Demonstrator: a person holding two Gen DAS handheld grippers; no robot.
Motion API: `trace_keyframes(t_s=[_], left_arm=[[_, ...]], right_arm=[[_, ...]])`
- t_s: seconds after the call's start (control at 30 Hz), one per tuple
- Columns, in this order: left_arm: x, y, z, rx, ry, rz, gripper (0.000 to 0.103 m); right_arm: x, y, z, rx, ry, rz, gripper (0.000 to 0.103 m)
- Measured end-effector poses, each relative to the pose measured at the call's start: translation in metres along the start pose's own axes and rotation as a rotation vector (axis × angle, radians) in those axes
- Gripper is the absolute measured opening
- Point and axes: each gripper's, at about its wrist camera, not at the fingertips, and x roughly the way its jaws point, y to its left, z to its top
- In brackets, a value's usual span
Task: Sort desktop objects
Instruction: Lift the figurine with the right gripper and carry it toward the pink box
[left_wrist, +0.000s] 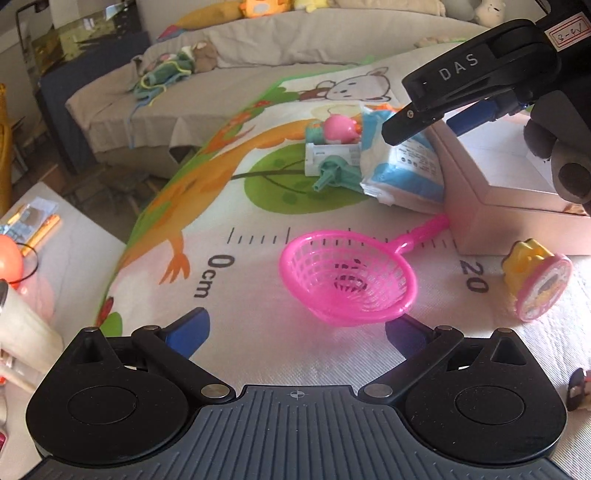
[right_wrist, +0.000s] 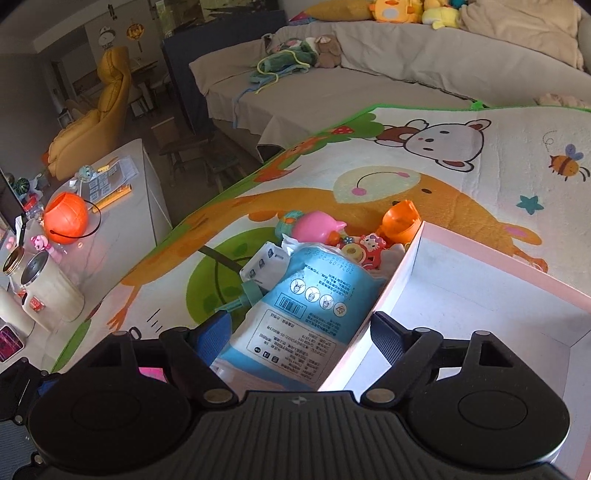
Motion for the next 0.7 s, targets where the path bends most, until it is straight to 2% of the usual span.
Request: trace_keyframes(t_s=[0.13, 0.3, 0.4, 0.53, 0.57, 0.6, 0.67, 0.7], left_arm=[[-0.019, -0.017, -0.003, 0.055, -0.015, -0.053, 0.103], [-0.027, -0.050, -0.005, 0.152, 0.013, -0.147, 0.103], [-0.027, -0.067, -0.007, 0.201, 0.014, -0.137, 0.103], [-0.026, -0.073, -0.008, 0.194, 0.038, -0.134, 0.103], [-0.025, -0.073, -0.009, 0.185, 0.050, -0.133, 0.103], [-0.024, -0.074, -0.009, 0.173, 0.060, -0.132, 0.103], [-0.024, -0.073, -0.009, 0.146, 0.076, -0.125, 0.103], [-0.024, -0.072, -0.009, 0.130, 0.080, -0.118, 0.103]], right_arm=[[-0.042, 0.004, -0.011, -0.101, 0.029, -0.094, 0.083], [-0.105, 0.008, -0.055, -0.213, 0.106, -0.105, 0.083], [-0.125, 0.017, -0.087, -0.262, 0.184, -0.077, 0.083], [-0.121, 0.032, -0.129, -0.295, 0.328, 0.019, 0.082], [-0.118, 0.037, -0.140, -0.324, 0.350, 0.028, 0.074], [-0.114, 0.042, -0.151, -0.355, 0.368, 0.025, 0.058], [-0.105, 0.047, -0.164, -0.391, 0.398, -0.006, 0.039], [-0.101, 0.046, -0.167, -0.392, 0.405, -0.015, 0.036]])
